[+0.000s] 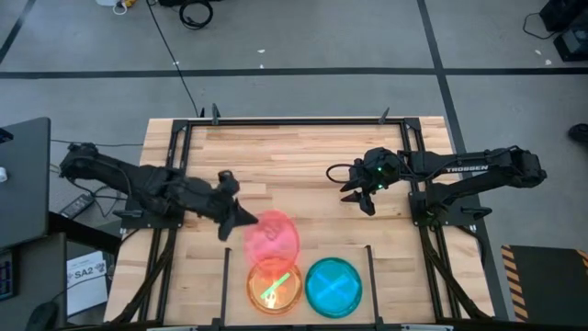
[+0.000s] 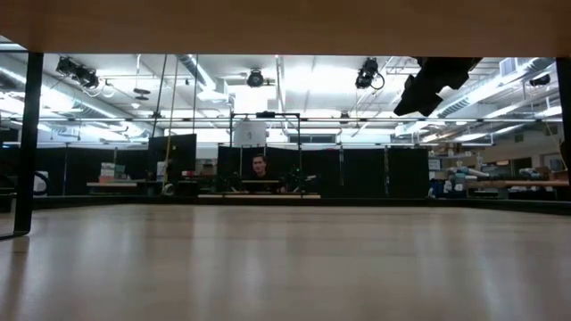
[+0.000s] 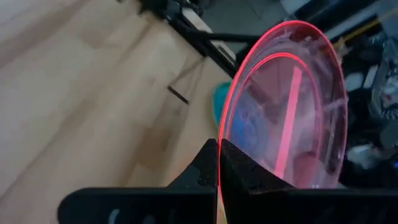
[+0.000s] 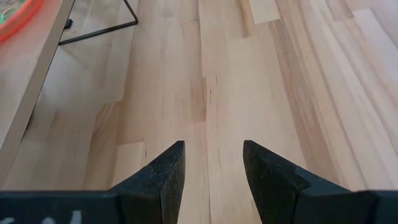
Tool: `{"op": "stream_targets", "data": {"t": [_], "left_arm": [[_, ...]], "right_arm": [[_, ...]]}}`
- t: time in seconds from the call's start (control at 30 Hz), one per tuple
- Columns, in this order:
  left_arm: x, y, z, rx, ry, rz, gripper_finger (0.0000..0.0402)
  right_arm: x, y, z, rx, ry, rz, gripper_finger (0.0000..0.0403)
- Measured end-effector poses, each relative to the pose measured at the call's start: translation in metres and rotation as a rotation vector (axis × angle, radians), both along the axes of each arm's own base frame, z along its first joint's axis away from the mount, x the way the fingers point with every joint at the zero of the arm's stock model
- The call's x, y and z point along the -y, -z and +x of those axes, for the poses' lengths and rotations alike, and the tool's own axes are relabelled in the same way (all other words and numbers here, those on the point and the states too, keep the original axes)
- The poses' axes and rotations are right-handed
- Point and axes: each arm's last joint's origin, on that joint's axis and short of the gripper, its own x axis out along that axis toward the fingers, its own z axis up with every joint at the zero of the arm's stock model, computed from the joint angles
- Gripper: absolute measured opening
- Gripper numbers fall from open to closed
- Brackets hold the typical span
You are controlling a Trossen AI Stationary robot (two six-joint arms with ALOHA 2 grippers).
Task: Place and stack plates onto a shelf
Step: Stack the pink plate on top of the green plate on the shelf
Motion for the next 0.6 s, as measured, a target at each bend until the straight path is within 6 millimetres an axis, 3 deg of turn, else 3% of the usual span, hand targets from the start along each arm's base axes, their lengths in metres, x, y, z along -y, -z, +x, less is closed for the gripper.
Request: {"op": "stream_targets", "data": {"t": [0.27, 0.6], "left_arm": [[0.047, -0.014, 0.026, -0.089, 0.109, 0.001, 0.0005], [0.089, -0.006, 0.049, -0.213, 0.18, 0.002, 0.0005]], "right_arm": [[0.0, 0.0, 0.0, 0.001, -0.002, 0.0, 0.0169], [0.0, -0.001, 0.001, 0.014, -0.003, -0.004, 0.0169]]}}
